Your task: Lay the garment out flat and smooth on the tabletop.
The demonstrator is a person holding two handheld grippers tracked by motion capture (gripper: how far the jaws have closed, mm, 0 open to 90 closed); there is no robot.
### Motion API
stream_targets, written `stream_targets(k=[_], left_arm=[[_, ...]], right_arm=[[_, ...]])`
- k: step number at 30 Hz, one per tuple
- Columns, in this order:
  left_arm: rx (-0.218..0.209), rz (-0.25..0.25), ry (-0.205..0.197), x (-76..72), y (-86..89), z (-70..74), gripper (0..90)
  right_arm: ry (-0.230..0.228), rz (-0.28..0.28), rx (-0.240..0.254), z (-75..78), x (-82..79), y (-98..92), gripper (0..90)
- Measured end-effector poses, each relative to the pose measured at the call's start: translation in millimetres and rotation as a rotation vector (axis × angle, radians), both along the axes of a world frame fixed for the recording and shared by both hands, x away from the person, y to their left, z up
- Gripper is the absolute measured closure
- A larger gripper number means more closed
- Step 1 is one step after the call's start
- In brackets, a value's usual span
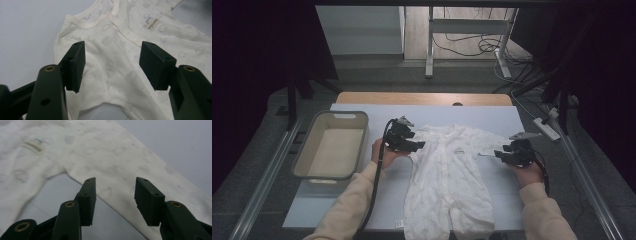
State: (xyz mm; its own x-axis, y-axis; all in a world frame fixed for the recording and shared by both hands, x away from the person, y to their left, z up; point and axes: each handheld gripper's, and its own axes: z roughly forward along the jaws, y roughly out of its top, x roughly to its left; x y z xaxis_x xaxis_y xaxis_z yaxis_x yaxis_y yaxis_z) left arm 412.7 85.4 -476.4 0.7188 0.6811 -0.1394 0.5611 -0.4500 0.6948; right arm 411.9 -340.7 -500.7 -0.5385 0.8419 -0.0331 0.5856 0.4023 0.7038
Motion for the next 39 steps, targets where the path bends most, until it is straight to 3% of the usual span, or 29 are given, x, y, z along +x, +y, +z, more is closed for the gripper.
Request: stream_targets(k=[6, 12, 14, 16, 20, 26, 31, 35, 39], left_arm=[[-0.003, 0.003, 0.006, 0.9, 0.8, -1.4, 37.7], [0.001, 0.003, 0.008, 0.8, 0.6, -1.3, 37.1], [-0.001, 0.002, 0.008, 0.6, 0.9, -1.3, 37.1], [-0.001, 0.004, 0.010, 0.6, 1.3, -1.7, 37.1], [-0.001, 0.007, 0.012, 0.7, 2.8, -2.7, 37.1], [-0.016, 0.006, 0.010, -0.5, 3.8, -1.3, 37.0], [-0.012, 0.003, 0.003, -1.3, 3.1, 1.6, 37.0], [-0.022, 0.009, 0.002, -1.2, 5.7, 4.1, 36.8], [-0.035, 0.027, -0.009, -1.4, 12.3, 8.5, 36.8]], right_arm=[[0.018, -0.077, 0.018, 0.5, 2.7, -25.2, 51.6], [0.060, -0.053, -0.035, -6.7, 3.2, -23.8, 52.1], [0.055, -0.042, -0.059, -7.8, 2.7, -20.6, 53.9], [0.058, -0.034, -0.062, -7.3, 2.9, -20.7, 61.0], [0.042, -0.027, -0.104, -5.9, 1.7, -24.1, 86.1], [0.026, -0.034, -0.165, -3.7, 2.3, -30.6, 88.5], [0.020, -0.081, -0.115, 0.2, 2.6, -50.4, 88.4], [0.020, -0.106, -0.114, 1.7, 2.0, -59.6, 88.4], [0.041, -0.113, -0.051, -2.9, 2.0, -69.2, 88.4]])
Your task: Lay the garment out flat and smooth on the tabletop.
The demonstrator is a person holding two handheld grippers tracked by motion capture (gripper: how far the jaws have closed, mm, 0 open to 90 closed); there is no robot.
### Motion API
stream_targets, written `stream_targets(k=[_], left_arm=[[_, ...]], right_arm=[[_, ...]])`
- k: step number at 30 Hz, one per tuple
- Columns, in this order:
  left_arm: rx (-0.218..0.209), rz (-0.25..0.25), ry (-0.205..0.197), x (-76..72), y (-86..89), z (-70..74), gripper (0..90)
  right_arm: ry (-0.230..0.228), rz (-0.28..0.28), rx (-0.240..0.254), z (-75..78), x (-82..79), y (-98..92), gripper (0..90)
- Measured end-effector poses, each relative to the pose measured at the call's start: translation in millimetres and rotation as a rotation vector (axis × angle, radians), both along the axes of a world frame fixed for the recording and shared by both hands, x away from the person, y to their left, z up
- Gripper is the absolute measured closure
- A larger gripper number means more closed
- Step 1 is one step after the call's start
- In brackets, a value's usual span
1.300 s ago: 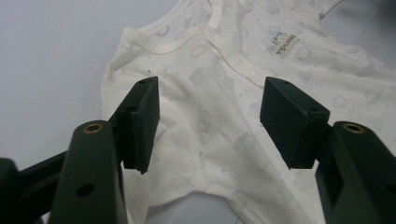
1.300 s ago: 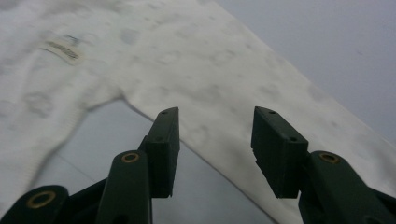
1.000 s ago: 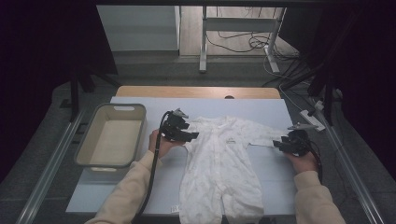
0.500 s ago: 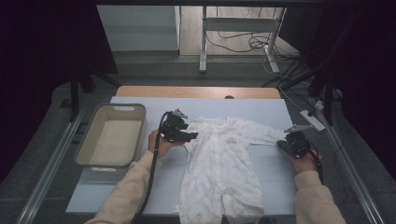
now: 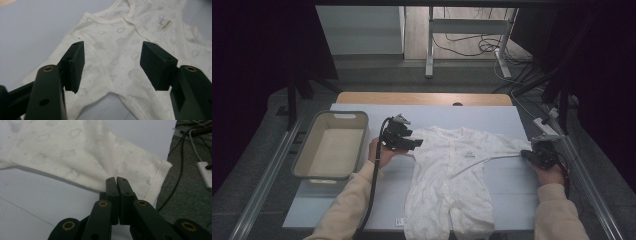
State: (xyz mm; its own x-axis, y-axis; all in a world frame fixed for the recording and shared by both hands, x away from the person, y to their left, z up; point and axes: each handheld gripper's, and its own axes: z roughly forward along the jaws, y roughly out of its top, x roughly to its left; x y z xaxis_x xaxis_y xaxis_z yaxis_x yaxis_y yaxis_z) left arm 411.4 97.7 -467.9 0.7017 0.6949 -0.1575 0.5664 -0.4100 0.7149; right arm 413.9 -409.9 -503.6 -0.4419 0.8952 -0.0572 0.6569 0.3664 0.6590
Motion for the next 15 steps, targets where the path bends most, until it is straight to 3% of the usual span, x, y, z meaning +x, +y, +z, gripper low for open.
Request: stream_targets(k=[3, 7, 10, 15], left_arm=[[-0.007, 0.009, -0.004, 0.4, 4.6, 1.8, 36.8], [-0.019, 0.019, -0.009, 0.7, 9.4, 5.3, 36.9], [-0.041, 0.029, -0.021, -0.3, 13.1, 10.5, 36.8], [-0.064, 0.050, -0.041, -2.9, 21.6, 20.0, 36.8]], right_arm=[[-0.014, 0.004, 0.006, 0.6, -0.9, 0.6, 86.5], [-0.064, 0.003, 0.011, 11.4, -5.1, 8.4, 66.7], [-0.085, 0.023, 0.061, 21.9, -10.2, 16.8, 59.9], [-0.108, 0.096, 0.144, 34.2, -22.3, 34.3, 55.8]])
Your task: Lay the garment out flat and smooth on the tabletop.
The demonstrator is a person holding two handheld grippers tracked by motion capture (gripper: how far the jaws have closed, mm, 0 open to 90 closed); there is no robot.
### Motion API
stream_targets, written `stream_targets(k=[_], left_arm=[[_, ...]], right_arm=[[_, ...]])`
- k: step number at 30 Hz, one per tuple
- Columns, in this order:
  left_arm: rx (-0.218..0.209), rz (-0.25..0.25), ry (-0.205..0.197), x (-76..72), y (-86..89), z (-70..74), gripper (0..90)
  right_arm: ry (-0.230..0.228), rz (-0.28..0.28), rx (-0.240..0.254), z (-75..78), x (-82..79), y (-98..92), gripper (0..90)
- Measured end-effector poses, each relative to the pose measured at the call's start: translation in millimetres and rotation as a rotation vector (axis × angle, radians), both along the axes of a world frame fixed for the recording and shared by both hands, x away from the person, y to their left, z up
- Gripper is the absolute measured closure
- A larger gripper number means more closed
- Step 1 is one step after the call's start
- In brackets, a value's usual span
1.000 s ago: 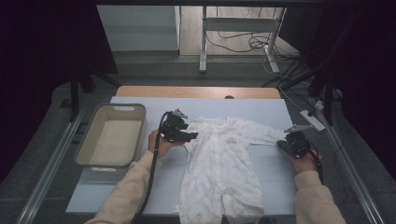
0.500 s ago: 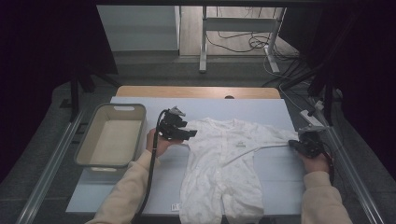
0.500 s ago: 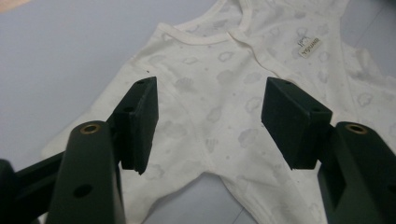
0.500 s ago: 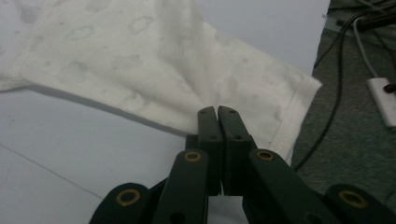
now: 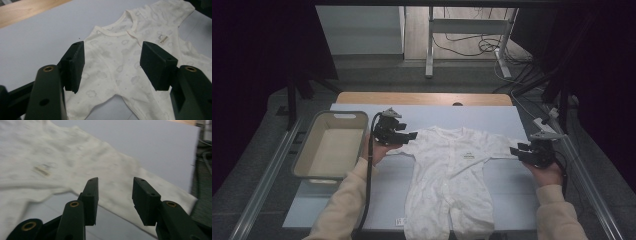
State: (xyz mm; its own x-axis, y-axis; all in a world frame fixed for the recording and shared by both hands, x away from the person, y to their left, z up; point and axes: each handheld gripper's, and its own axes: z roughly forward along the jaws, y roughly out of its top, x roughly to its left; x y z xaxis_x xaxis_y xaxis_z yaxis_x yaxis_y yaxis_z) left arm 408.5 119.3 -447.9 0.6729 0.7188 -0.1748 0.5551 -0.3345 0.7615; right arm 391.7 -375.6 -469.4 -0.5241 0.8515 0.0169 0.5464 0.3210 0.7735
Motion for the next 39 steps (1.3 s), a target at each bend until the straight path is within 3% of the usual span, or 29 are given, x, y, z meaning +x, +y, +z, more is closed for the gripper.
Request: stream_targets(k=[2, 13, 21, 25, 27, 32, 34, 36, 39], left_arm=[[-0.007, 0.009, -0.008, -1.0, 3.6, 3.4, 36.9], [-0.020, 0.018, -0.007, -2.8, 12.3, 8.5, 36.7], [-0.015, 0.015, -0.005, -4.1, 10.3, 8.2, 36.0], [-0.016, 0.017, -0.009, -4.5, 10.5, 8.3, 36.0], [-0.014, 0.016, -0.007, -4.6, 10.2, 8.1, 36.0], [-0.013, 0.013, -0.005, -5.0, 9.0, 7.5, 35.8], [-0.012, 0.013, -0.006, -4.9, 9.1, 7.6, 35.8], [-0.013, 0.013, -0.005, -4.9, 9.3, 7.6, 35.8], [-0.016, 0.012, -0.005, -5.5, 9.3, 7.8, 35.8]], right_arm=[[0.010, 0.034, 0.054, 1.2, -5.7, 7.0, 55.6], [0.041, 0.150, 0.052, 5.2, -36.3, 51.3, 53.8], [0.147, 0.196, -0.030, -26.3, -41.1, 77.6, 53.9], [0.171, 0.227, -0.039, -33.5, -44.8, 86.8, 54.7], [0.177, 0.230, -0.067, -35.8, -46.8, 89.2, 55.3], [0.207, 0.249, -0.118, -40.5, -49.6, 92.6, 67.5], [0.179, 0.273, -0.158, -40.2, -52.9, 94.3, 78.1], [0.188, 0.282, -0.151, -40.1, -53.6, 93.6, 87.4], [0.195, 0.293, -0.161, -38.9, -56.2, 93.3, 89.2]])
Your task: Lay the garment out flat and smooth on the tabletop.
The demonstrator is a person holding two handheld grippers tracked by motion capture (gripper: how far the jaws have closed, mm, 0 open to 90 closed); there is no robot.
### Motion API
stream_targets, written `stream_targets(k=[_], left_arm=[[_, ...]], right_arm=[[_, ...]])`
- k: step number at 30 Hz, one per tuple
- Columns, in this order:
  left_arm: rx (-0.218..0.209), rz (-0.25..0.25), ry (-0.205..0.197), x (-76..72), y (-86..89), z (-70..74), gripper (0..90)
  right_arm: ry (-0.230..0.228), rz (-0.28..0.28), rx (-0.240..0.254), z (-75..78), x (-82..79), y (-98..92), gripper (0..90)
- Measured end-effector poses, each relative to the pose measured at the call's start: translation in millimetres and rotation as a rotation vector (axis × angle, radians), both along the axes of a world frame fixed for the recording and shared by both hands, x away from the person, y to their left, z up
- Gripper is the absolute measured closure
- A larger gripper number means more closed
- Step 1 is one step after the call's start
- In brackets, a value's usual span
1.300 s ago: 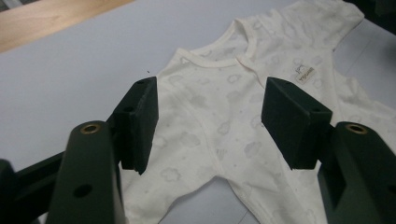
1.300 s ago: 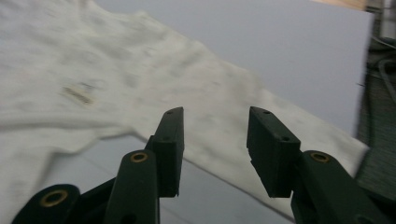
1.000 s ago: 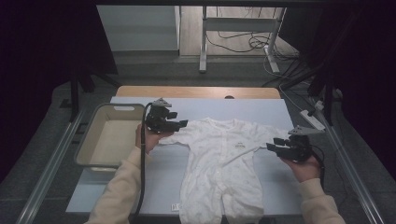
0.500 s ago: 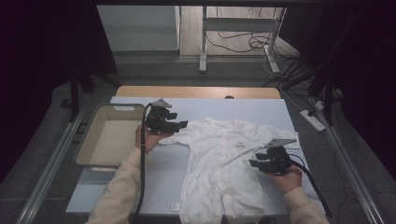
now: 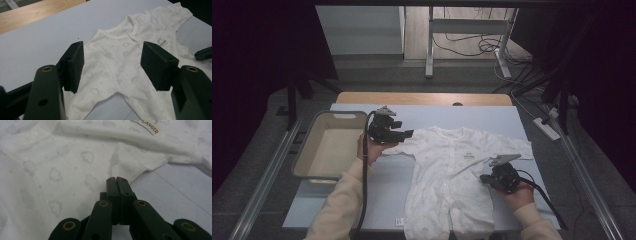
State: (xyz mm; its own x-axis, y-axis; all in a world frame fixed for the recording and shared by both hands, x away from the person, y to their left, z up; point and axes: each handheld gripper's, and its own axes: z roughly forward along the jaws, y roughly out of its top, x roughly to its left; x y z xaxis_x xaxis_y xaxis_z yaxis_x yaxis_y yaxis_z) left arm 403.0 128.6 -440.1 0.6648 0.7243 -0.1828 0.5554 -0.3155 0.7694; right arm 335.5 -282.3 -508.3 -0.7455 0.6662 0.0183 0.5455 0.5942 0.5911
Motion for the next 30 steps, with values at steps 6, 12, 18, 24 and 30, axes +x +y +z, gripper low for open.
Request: stream_targets(k=[6, 12, 18, 24, 30], left_arm=[[0.017, -0.011, 0.009, -0.7, -5.3, -4.9, 35.8], [0.033, -0.026, 0.018, -2.1, -11.1, -8.5, 35.5], [0.051, -0.022, 0.029, -4.7, -9.5, -12.7, 35.5], [0.084, -0.027, 0.041, -6.4, -13.4, -22.0, 35.9], [0.132, -0.044, 0.065, -6.2, -24.9, -34.6, 36.0]], right_arm=[[0.002, -0.005, -0.022, 2.4, -12.9, -6.8, 89.4], [0.001, -0.033, -0.020, 4.6, -25.8, -18.8, 89.7], [0.006, -0.056, -0.011, 5.0, -30.2, -29.9, 89.7], [0.005, -0.071, 0.001, 5.3, -26.6, -36.6, 89.6], [-0.022, -0.065, 0.072, 6.3, -24.2, -37.4, 72.6]])
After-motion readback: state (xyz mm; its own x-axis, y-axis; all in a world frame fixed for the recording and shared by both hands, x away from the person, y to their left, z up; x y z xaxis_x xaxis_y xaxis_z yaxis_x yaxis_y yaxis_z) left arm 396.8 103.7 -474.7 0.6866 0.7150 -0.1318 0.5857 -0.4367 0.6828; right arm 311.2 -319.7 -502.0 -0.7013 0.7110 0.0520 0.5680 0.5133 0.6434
